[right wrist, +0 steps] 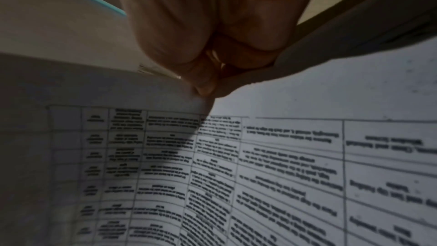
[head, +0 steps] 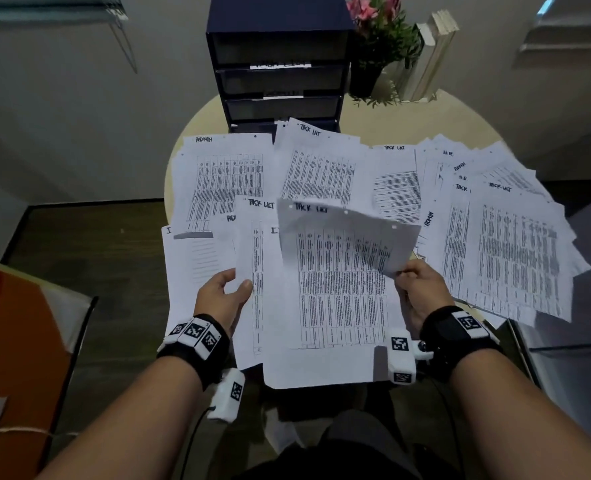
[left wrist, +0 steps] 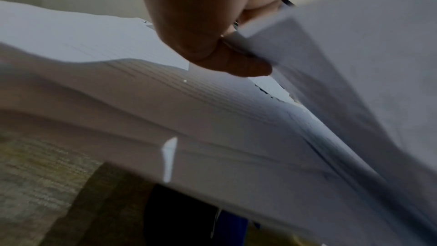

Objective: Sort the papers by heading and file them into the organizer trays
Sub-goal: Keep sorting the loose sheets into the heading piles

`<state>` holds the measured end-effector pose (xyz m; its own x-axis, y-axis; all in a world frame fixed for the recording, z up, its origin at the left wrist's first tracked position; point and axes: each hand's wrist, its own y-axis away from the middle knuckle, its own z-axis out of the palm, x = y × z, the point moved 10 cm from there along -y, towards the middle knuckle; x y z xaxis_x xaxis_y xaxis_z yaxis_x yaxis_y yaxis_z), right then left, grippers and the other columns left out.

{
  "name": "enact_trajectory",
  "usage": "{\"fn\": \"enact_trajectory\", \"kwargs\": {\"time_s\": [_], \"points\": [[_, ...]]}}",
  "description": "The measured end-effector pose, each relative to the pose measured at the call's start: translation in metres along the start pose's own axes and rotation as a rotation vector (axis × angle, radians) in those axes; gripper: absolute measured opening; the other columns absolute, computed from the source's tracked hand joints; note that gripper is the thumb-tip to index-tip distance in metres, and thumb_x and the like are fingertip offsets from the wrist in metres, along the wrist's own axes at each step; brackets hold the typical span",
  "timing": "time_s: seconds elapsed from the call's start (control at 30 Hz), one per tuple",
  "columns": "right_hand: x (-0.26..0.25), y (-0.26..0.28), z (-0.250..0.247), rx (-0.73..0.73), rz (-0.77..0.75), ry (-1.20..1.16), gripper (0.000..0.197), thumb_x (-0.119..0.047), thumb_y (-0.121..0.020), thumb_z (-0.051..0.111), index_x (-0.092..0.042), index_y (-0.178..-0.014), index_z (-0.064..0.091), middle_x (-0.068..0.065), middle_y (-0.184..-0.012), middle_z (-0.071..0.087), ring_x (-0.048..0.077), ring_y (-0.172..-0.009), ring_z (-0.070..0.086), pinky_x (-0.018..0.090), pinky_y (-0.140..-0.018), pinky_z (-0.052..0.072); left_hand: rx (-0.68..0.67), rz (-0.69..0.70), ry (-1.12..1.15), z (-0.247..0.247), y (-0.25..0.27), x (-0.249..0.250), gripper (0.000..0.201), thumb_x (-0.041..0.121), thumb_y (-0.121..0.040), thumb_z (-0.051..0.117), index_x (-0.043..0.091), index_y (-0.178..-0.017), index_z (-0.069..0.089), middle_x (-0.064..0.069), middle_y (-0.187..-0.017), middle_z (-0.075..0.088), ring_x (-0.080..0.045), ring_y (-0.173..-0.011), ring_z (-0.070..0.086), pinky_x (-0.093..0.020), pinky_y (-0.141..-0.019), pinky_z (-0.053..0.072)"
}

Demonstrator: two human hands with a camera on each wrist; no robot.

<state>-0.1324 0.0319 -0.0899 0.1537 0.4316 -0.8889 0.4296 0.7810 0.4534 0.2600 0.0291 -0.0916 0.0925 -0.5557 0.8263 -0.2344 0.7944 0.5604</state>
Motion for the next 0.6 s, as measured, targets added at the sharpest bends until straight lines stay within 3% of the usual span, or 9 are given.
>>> {"fn": "enact_trajectory", "kwargs": {"time_s": [0.1, 0.17, 0.23, 0.3, 0.37, 0.43, 0.5, 0.6], "points": [[0.010, 0.003, 0.004, -0.020, 0.042, -0.003, 0.037, 0.022, -0.085, 0.040, -0.009, -0.077, 0.058, 0.011, -0.083, 0.062, 0.016, -0.077, 0.057, 0.013, -0.064, 0.049, -0.009, -0.002, -0.124, 0.007, 0.005, -0.004, 0.055, 0.011, -0.077, 0.083, 0.021, -0.125, 0.057, -0.006, -0.115, 0.069, -0.019, -0.079, 0.072, -0.048, -0.094, 0.053], [0.016, 0.004, 0.004, -0.014, 0.059, -0.015, 0.035, 0.022, -0.085, 0.041, -0.008, -0.077, 0.057, 0.011, -0.082, 0.060, 0.021, -0.080, 0.056, 0.020, -0.073, 0.050, -0.009, 0.032, -0.226, 0.011, 0.006, -0.004, 0.067, 0.011, -0.073, 0.085, 0.024, -0.130, 0.053, -0.002, -0.128, 0.062, -0.026, -0.101, 0.068, -0.044, -0.093, 0.055], [0.020, 0.006, 0.009, -0.032, 0.083, -0.014, 0.033, 0.021, -0.086, 0.043, -0.007, -0.078, 0.056, 0.013, -0.085, 0.060, 0.023, -0.083, 0.057, 0.024, -0.078, 0.050, -0.009, 0.079, -0.259, 0.014, 0.006, -0.001, 0.068, 0.001, -0.075, 0.081, 0.020, -0.133, 0.051, 0.004, -0.132, 0.056, -0.020, -0.103, 0.065, -0.026, -0.080, 0.055], [0.019, 0.010, 0.012, -0.052, 0.101, 0.011, 0.027, 0.016, -0.089, 0.049, -0.009, -0.079, 0.055, 0.011, -0.082, 0.060, 0.020, -0.076, 0.057, 0.023, -0.072, 0.051, -0.012, 0.105, -0.268, 0.016, 0.004, 0.002, 0.060, -0.005, -0.078, 0.076, 0.018, -0.129, 0.053, 0.005, -0.123, 0.061, -0.014, -0.093, 0.066, -0.018, -0.070, 0.052], [0.013, 0.005, 0.005, 0.003, 0.049, 0.196, 0.015, 0.001, -0.092, 0.056, -0.011, -0.084, 0.057, 0.006, -0.075, 0.056, 0.017, -0.068, 0.054, 0.024, -0.066, 0.049, -0.028, 0.136, -0.229, 0.016, 0.003, 0.007, 0.053, -0.010, -0.079, 0.070, 0.022, -0.119, 0.057, 0.003, -0.115, 0.066, -0.014, -0.091, 0.068, -0.027, -0.077, 0.057], [0.001, -0.002, 0.000, 0.064, -0.025, 0.355, 0.003, -0.010, -0.091, 0.059, -0.011, -0.094, 0.061, 0.004, -0.083, 0.060, 0.021, -0.078, 0.058, 0.027, -0.074, 0.051, -0.040, 0.143, -0.226, 0.014, 0.002, 0.014, 0.051, -0.012, -0.080, 0.065, 0.026, -0.113, 0.060, 0.003, -0.111, 0.068, -0.019, -0.094, 0.069, -0.039, -0.088, 0.057], [-0.009, -0.003, 0.008, 0.040, -0.036, 0.234, 0.008, -0.005, -0.093, 0.058, -0.011, -0.094, 0.063, 0.005, -0.088, 0.063, 0.020, -0.082, 0.059, 0.021, -0.075, 0.052, -0.059, 0.131, -0.179, 0.010, -0.001, 0.015, 0.055, -0.018, -0.080, 0.059, 0.029, -0.109, 0.063, 0.000, -0.107, 0.071, -0.024, -0.097, 0.069, -0.042, -0.091, 0.056], [-0.020, 0.000, 0.033, -0.047, 0.004, -0.036, 0.019, 0.007, -0.093, 0.056, -0.011, -0.088, 0.062, 0.001, -0.078, 0.064, 0.011, -0.077, 0.060, 0.016, -0.073, 0.053, -0.129, 0.061, -0.009, 0.013, 0.004, 0.018, 0.066, -0.031, -0.076, 0.045, 0.018, -0.115, 0.065, -0.013, -0.108, 0.071, -0.032, -0.098, 0.069, -0.043, -0.089, 0.056]]}}
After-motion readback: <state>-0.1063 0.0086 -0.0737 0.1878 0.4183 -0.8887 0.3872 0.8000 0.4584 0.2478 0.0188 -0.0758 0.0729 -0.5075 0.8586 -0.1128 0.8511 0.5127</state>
